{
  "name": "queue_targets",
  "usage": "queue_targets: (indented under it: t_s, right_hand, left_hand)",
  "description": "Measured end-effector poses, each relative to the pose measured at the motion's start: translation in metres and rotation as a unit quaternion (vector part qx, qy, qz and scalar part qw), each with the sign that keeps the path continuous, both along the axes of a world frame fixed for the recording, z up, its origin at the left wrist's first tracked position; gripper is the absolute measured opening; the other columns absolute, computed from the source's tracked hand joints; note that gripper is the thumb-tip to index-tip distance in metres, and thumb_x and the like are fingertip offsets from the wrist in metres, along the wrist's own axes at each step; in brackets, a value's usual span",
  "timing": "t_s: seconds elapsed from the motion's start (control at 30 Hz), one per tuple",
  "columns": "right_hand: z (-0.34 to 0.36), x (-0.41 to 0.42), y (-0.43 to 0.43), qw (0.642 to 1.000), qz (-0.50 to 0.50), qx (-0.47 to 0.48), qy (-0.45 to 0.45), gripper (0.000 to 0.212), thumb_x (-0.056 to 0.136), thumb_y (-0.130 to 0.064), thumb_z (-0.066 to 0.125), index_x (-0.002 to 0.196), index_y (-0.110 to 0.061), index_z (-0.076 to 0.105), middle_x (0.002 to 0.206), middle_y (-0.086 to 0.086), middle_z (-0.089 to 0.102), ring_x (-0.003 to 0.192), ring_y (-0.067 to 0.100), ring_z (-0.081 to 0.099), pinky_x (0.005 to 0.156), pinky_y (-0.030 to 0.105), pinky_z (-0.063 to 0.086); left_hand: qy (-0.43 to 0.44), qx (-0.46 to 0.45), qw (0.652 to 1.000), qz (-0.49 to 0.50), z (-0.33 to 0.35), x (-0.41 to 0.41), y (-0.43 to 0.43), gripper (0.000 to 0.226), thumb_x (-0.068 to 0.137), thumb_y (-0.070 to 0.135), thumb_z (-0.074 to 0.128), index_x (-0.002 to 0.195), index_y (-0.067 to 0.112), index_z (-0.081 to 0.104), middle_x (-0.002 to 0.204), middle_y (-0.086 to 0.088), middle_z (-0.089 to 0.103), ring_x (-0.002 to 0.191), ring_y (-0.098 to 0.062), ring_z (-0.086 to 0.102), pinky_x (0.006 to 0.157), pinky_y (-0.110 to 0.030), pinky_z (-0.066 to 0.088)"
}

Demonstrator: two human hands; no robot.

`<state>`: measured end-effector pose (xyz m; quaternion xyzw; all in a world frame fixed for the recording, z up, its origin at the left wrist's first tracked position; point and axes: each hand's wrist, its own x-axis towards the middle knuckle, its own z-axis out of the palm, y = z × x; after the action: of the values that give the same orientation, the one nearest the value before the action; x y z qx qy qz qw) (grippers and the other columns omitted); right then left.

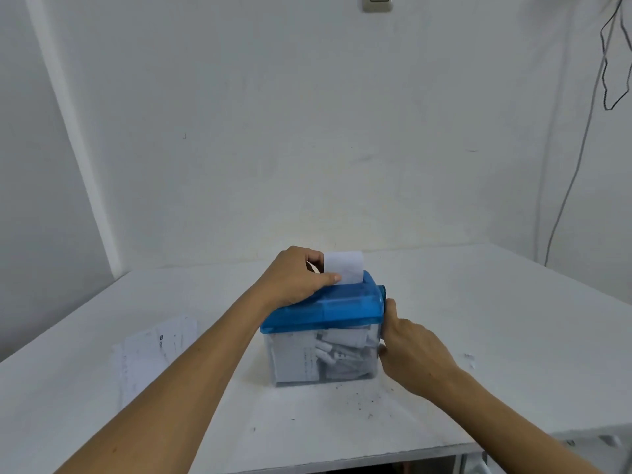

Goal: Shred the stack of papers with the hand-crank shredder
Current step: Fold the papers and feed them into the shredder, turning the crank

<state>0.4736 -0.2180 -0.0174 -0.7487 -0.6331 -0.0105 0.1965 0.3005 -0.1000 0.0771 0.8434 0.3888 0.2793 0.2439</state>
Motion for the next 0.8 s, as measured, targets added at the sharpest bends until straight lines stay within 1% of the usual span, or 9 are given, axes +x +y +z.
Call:
queue_targets:
  t_s: [0.17,0.27,0.3,0.37,0.4,0.47,0.57,0.67,0.8]
  right_hand:
    - [0.014,-0.001,-0.010,0.994,-0.025,-0.029,-0.102,0.034,0.101,-0.024,0.047,0.130,-0.019,0.030,0.086,-0.007,0.058,0.067,0.012,0.058,0.067,0.025,0.055]
    - [0.024,-0.003,-0.014,0.989,-0.034,-0.060,-0.127,0.029,0.101,-0.025,0.049,0.126,-0.018,0.035,0.087,-0.006,0.056,0.068,0.012,0.057,0.065,0.023,0.052]
    - [0.028,-0.005,-0.015,0.989,-0.032,-0.071,-0.129,0.028,0.101,-0.024,0.050,0.124,-0.018,0.037,0.085,-0.007,0.053,0.067,0.012,0.055,0.063,0.021,0.049]
    - [0.038,-0.007,-0.019,0.986,-0.020,-0.095,-0.136,0.019,0.100,-0.022,0.049,0.115,-0.017,0.039,0.079,-0.007,0.046,0.065,0.011,0.049,0.057,0.019,0.040]
    - [0.044,-0.007,-0.022,0.984,-0.013,-0.112,-0.135,0.013,0.101,-0.021,0.048,0.109,-0.018,0.038,0.079,-0.007,0.044,0.065,0.010,0.047,0.055,0.019,0.036]
    - [0.060,-0.004,-0.023,0.980,0.003,-0.163,-0.116,0.008,0.099,-0.020,0.046,0.097,-0.018,0.040,0.080,-0.005,0.043,0.068,0.010,0.046,0.059,0.022,0.036]
    - [0.085,0.003,-0.012,0.955,0.040,-0.276,-0.096,0.024,0.095,-0.018,0.051,0.074,-0.017,0.040,0.074,-0.001,0.046,0.068,0.017,0.045,0.063,0.028,0.039]
    - [0.116,0.014,0.005,0.913,0.058,-0.404,-0.009,0.032,0.093,-0.012,0.061,0.069,-0.016,0.040,0.060,-0.001,0.040,0.049,0.013,0.033,0.047,0.023,0.031]
    - [0.147,0.023,0.023,0.854,0.091,-0.512,0.005,0.040,0.095,-0.014,0.063,0.064,-0.018,0.038,0.055,-0.003,0.034,0.046,0.010,0.027,0.044,0.020,0.025]
  left_hand:
    - [0.016,0.010,1.000,0.009,-0.003,0.002,-0.004,0.021,0.087,0.037,0.074,0.107,0.029,0.071,0.104,0.012,0.070,0.093,-0.007,0.065,0.088,-0.033,0.057]
    - [0.034,0.019,0.999,0.008,-0.003,0.002,-0.003,0.025,0.085,0.044,0.075,0.104,0.030,0.068,0.110,0.010,0.070,0.095,-0.009,0.065,0.088,-0.032,0.058]
    - [0.038,0.013,0.999,0.002,-0.003,0.002,-0.003,0.035,0.080,0.052,0.076,0.106,0.031,0.066,0.111,0.011,0.069,0.097,-0.010,0.065,0.089,-0.033,0.058]
    - [0.042,-0.008,0.999,-0.015,-0.002,0.001,-0.006,0.063,0.061,0.075,0.074,0.109,0.037,0.062,0.111,0.016,0.067,0.100,-0.010,0.064,0.092,-0.037,0.057]
    - [0.046,-0.015,0.999,-0.022,-0.003,0.000,-0.006,0.074,0.051,0.083,0.073,0.110,0.040,0.060,0.111,0.019,0.065,0.101,-0.009,0.064,0.092,-0.039,0.057]
    - [0.057,-0.017,0.998,-0.029,-0.004,0.000,-0.007,0.086,0.041,0.087,0.072,0.113,0.042,0.056,0.114,0.021,0.063,0.104,-0.008,0.062,0.095,-0.040,0.056]
    - [0.048,-0.025,0.998,-0.041,-0.004,-0.001,-0.008,0.095,0.038,0.090,0.073,0.119,0.044,0.053,0.120,0.021,0.062,0.108,-0.007,0.061,0.098,-0.042,0.055]
    - [0.042,-0.032,0.997,-0.051,-0.004,-0.001,-0.009,0.098,0.039,0.087,0.076,0.124,0.044,0.054,0.123,0.020,0.063,0.109,-0.007,0.062,0.098,-0.042,0.054]
    - [0.030,-0.034,0.998,-0.049,-0.003,-0.001,-0.011,0.098,0.041,0.081,0.079,0.126,0.040,0.053,0.126,0.017,0.064,0.109,-0.009,0.063,0.097,-0.042,0.054]
